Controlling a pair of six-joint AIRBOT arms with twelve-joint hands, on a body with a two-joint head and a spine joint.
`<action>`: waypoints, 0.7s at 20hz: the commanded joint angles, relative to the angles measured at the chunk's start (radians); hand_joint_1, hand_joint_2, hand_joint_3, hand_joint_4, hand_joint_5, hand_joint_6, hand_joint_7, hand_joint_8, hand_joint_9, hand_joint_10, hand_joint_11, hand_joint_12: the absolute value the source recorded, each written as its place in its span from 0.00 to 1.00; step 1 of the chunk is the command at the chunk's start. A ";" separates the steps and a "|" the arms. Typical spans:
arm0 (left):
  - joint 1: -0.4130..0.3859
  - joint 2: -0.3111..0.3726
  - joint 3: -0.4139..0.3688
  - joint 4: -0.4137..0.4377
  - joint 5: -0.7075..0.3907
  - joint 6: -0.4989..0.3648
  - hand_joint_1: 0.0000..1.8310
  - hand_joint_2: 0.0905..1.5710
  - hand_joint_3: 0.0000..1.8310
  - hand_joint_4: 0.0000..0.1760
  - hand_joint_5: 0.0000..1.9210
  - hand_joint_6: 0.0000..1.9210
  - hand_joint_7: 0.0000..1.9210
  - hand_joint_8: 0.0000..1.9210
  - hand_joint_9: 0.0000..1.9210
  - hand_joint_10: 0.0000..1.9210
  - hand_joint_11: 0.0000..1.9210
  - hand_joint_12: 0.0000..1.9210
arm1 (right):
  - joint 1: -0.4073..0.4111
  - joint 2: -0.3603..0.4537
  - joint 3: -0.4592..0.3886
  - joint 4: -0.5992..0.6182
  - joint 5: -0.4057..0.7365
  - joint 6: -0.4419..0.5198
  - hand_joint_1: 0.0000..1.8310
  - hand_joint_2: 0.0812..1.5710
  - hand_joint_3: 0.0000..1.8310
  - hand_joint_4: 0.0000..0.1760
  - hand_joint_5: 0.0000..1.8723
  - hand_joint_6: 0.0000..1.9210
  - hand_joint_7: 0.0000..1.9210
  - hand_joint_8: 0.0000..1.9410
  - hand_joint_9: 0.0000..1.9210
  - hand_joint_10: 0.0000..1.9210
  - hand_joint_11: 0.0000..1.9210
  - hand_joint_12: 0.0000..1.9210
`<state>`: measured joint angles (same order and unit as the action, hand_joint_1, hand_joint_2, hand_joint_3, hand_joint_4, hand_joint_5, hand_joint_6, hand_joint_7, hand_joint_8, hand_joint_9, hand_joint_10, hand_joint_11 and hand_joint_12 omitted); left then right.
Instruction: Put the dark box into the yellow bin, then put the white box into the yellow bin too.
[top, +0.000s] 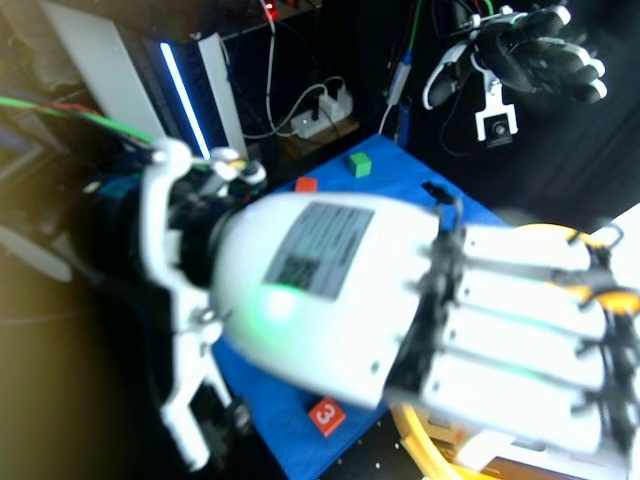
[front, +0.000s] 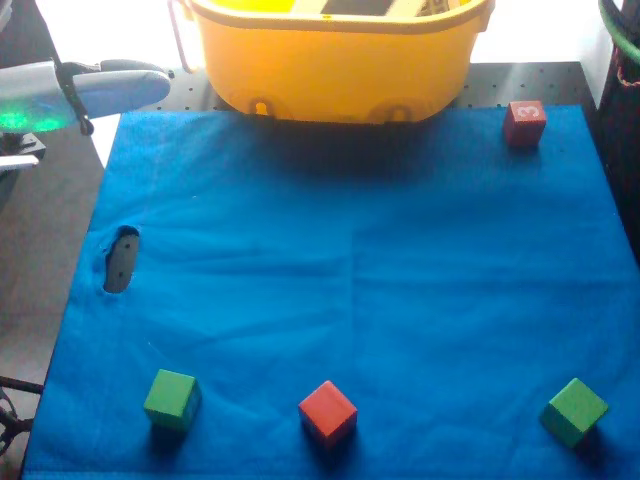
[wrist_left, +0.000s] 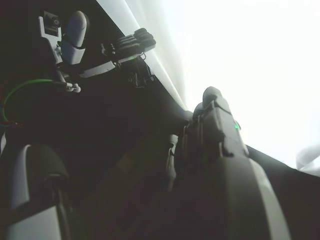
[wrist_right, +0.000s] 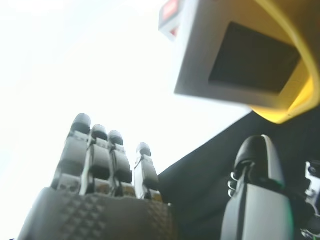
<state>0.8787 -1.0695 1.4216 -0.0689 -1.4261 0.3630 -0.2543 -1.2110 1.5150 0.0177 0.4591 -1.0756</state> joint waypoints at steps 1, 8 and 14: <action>-0.005 0.001 0.000 -0.032 -0.115 -0.009 0.54 0.52 0.00 1.00 0.01 0.00 0.06 0.00 0.04 0.01 0.03 0.02 | 0.011 0.009 -0.007 0.003 0.123 -0.002 0.41 0.47 0.00 1.00 0.00 0.00 0.00 0.00 0.00 0.00 0.00 0.00; 0.017 0.014 -0.003 -0.070 -0.112 -0.009 0.55 0.47 0.00 0.93 0.01 0.00 0.05 0.00 0.04 0.00 0.00 0.24 | 0.011 0.035 -0.062 -0.028 0.082 -0.002 0.41 0.42 0.00 1.00 0.00 0.00 0.00 0.00 0.01 0.00 0.02 0.01; 0.093 0.057 -0.035 -0.162 -0.163 -0.008 0.56 0.46 0.00 0.90 0.00 0.00 0.04 0.00 0.03 0.00 0.00 0.06 | 0.012 0.092 -0.137 -0.068 0.074 -0.002 0.45 0.41 0.00 1.00 0.00 0.00 0.00 0.00 0.00 0.00 0.01 0.00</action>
<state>0.9787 -1.0176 1.3865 -0.2180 -1.4635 0.3630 -0.2543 -1.1191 1.3693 -0.0589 0.4122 -1.0748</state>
